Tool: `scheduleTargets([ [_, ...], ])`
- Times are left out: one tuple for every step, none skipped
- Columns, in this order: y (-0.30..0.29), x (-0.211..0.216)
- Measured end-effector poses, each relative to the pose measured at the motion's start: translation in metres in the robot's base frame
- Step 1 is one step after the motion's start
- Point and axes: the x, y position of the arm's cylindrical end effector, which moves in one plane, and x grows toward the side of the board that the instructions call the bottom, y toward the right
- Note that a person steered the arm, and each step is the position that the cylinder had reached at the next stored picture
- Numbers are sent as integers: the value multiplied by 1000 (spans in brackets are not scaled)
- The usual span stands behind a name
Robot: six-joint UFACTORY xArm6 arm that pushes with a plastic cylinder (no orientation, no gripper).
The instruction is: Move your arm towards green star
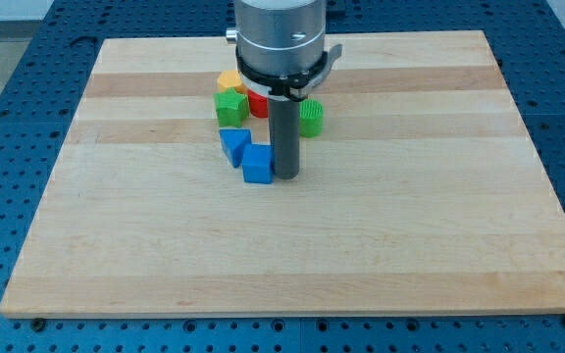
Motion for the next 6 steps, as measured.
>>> scheduleTargets([
  [-12, -1],
  [-2, -1],
  [44, -1],
  [51, -1],
  [51, -6],
  [87, -30],
])
